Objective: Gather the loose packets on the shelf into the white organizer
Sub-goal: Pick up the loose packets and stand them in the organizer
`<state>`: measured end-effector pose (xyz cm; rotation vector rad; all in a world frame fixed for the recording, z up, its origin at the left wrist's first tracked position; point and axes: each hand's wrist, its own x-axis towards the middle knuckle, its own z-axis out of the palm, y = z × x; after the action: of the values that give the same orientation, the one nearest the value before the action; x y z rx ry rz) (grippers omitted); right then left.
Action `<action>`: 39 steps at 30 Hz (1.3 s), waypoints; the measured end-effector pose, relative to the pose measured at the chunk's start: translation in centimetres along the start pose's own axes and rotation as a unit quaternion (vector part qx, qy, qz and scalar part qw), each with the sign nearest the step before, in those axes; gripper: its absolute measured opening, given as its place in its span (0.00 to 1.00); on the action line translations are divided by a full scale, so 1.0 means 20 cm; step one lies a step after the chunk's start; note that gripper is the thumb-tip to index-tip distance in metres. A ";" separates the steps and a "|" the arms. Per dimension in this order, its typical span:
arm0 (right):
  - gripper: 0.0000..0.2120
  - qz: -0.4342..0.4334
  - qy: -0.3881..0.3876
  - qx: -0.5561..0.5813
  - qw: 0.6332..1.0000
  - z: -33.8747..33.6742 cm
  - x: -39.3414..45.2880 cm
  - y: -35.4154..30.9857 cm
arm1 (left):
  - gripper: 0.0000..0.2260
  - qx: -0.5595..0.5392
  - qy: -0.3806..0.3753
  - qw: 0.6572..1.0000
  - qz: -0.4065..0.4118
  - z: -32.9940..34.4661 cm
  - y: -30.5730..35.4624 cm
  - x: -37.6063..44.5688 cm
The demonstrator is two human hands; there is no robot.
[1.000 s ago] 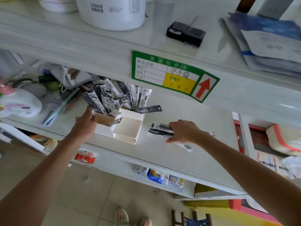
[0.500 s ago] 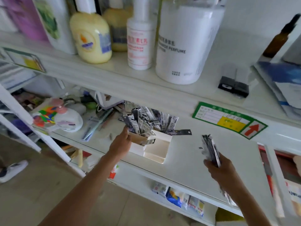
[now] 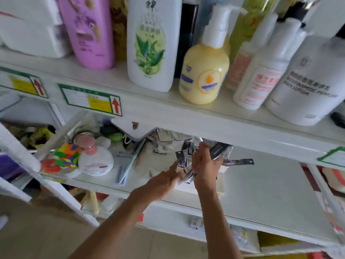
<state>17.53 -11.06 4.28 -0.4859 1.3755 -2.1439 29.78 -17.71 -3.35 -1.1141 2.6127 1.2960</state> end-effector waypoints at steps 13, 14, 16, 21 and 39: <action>0.21 -0.048 -0.009 -0.007 0.999 0.02 0.13 0.05 | 0.26 0.026 0.065 0.995 0.069 0.11 -0.11 0.05; 0.20 -0.035 -0.007 -0.050 0.998 0.03 0.10 0.10 | 0.27 0.016 0.065 0.995 0.079 0.11 -0.10 0.04; 0.17 -0.020 0.006 -0.116 0.993 0.02 0.03 0.20 | 0.28 -0.001 0.053 0.995 0.088 0.10 -0.08 0.02; 0.10 -0.040 -0.015 -0.217 0.975 0.01 0.02 0.24 | 0.27 0.009 0.075 0.994 0.075 0.09 -0.06 0.01; 0.37 -0.151 -0.033 -0.598 0.787 0.05 -0.30 0.18 | 0.16 0.134 0.078 0.983 0.097 0.09 -0.08 -0.02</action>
<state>23.69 -9.32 1.37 -1.2779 2.6393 -1.1161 30.59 -16.85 -5.47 -0.9733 2.9618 0.8721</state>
